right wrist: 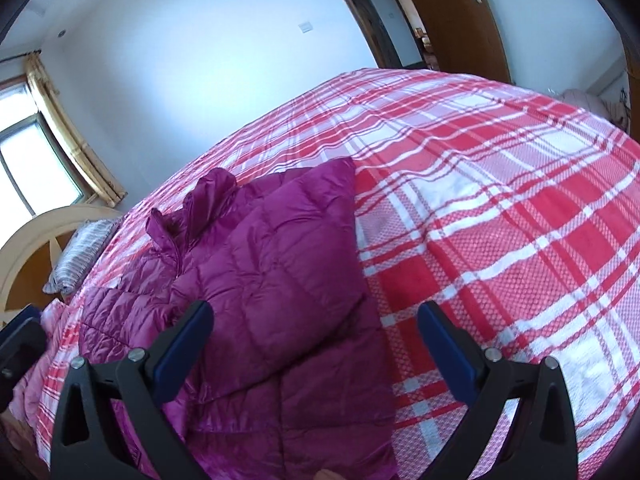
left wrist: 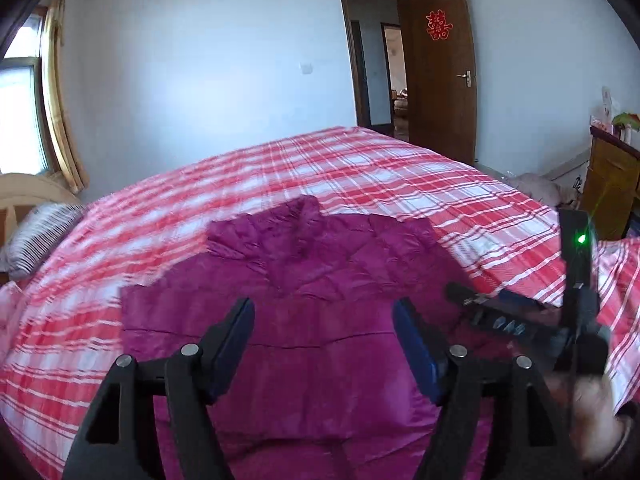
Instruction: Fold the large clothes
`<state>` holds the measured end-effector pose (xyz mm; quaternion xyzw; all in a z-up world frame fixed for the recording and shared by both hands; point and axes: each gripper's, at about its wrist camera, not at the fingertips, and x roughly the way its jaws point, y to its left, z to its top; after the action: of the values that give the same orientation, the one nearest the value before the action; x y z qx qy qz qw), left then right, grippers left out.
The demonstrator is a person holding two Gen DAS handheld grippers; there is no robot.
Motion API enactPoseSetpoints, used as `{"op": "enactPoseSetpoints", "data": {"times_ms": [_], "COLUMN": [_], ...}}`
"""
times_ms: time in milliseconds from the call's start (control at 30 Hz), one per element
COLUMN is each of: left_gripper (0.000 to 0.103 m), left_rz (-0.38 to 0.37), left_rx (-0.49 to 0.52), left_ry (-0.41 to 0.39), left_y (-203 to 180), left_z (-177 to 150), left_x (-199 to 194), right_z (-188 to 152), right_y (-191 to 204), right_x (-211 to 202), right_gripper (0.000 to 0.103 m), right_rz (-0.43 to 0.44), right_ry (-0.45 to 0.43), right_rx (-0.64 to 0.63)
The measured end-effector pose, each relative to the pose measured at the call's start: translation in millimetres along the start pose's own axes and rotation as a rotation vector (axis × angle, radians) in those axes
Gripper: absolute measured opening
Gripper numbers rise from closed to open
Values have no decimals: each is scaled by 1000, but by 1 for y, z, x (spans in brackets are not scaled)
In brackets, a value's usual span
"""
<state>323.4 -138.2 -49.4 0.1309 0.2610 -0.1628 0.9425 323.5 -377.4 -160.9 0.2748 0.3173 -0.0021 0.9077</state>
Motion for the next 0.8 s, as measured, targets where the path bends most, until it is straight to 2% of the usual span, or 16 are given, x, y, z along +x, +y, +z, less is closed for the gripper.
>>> {"op": "enactPoseSetpoints", "data": {"times_ms": [67,100,167,200,233,333,400,467,533,633,700,800], "left_gripper": [83,83,83,83,83,83,83,83,83,83,84,90], "left_rz": [80,144,223,278,313,373,368,365,350,343,314,310], "left_rx": [32,41,18,-28,-70,-174,-212,-243,-252,-252,-266,-284], "left_ry": [-5,6,39,69,85,122,146,184,234,270,283,298], "left_y": [18,35,64,90,107,149,161,167,169,167,168,171], "left_z": [-6,-12,-18,-21,-23,-26,-29,-35,-45,-61,-67,-71], "left_x": [-2,3,16,28,37,67,83,104,121,138,143,145], "right_z": [1,2,5,6,7,10,4,-7,-15,-33,-44,-52], "right_y": [-4,-4,11,23,33,82,125,152,162,158,153,144], "right_x": [-3,-8,-21,-28,-33,-43,-37,-18,4,42,50,52], "right_gripper": [103,103,103,101,100,93,76,68,67,67,66,66], "right_rz": [-2,-20,-116,-142,-140,-36,6,53,52,-26,-68,-77], "right_ry": [-18,-39,-87,-97,-102,-62,-18,60,121,209,209,201], "right_rx": [20,19,-61,-105,-131,-219,-332,-398,-415,-424,-450,-457]}}
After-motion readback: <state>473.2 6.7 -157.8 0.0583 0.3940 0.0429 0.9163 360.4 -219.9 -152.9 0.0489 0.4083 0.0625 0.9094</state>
